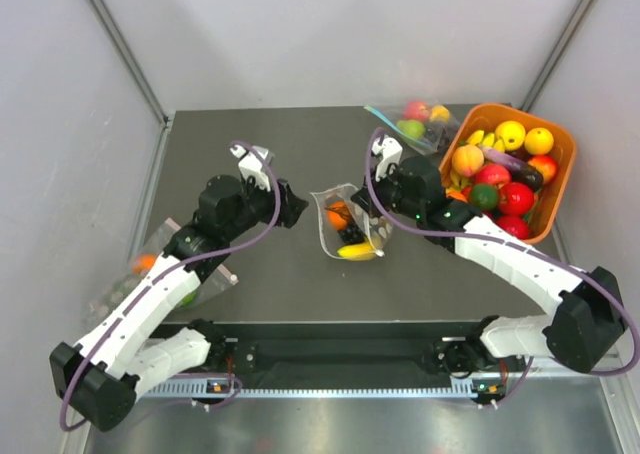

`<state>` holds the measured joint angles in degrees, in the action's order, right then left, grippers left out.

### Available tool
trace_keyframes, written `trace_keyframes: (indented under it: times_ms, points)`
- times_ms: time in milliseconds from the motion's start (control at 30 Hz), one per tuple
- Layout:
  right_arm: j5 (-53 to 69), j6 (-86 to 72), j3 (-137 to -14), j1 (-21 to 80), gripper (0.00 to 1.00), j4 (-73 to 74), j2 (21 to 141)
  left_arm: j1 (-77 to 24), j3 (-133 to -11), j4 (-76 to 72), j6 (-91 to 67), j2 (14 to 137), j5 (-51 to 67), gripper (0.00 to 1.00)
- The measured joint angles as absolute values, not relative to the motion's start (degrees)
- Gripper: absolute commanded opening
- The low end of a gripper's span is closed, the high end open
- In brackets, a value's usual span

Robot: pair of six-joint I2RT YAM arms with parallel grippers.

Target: Open the zip-top bag and remove the fake food

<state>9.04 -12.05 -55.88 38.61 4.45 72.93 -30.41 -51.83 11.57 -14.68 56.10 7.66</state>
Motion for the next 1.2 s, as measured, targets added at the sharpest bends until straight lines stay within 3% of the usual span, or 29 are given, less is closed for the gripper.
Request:
trace_keyframes:
  times_ms: [233, 633, 667, 767, 800, 867, 967, 1100, 1133, 1200]
  points:
    - [6.5, -13.3, -55.9, 39.6, 0.0, 2.5, 74.4, -31.0, -40.2, 6.0, -29.4, 52.2, 11.1, 0.83]
    - [5.2, -13.6, -55.9, 40.0, 0.0, 2.0, 74.7, -34.1, -35.3, -5.5, -38.9, 53.0, 12.6, 0.8]
    - [5.1, -13.6, -55.9, 40.0, 0.0, 2.0, 74.7, -34.8, -35.3, -5.7, -38.8, 54.1, 12.4, 0.78]
    - [4.5, -13.6, -55.9, 40.0, 0.0, 2.0, 74.6, -37.7, -35.4, -5.5, -38.0, 57.7, 10.4, 0.46]
    - [4.3, -13.6, -55.9, 40.0, 0.0, 2.2, 74.5, -38.8, -35.5, -5.3, -37.6, 58.9, 9.8, 0.2]
    - [3.6, -13.6, -55.7, 40.0, 0.0, 2.7, 73.9, -41.2, -35.8, -4.8, -36.6, 61.2, 7.6, 0.0]
    - [2.4, -13.5, -54.7, 40.0, 0.03, 3.3, 72.2, -44.0, -36.7, -4.3, -35.2, 63.3, 5.0, 0.0]
    - [1.5, -11.7, -53.5, 40.2, 0.33, 5.8, 68.7, -45.7, -37.2, -3.8, -34.5, 63.5, 2.2, 0.0]
    - [1.4, -10.9, -53.3, 40.4, 0.47, 6.5, 67.6, -46.0, -37.4, -3.4, -34.3, 63.3, 1.5, 0.0]
    - [1.0, -8.5, -53.3, 41.6, 0.57, 7.9, 65.2, -46.3, -37.4, -2.5, -34.3, 62.7, 0.1, 0.0]
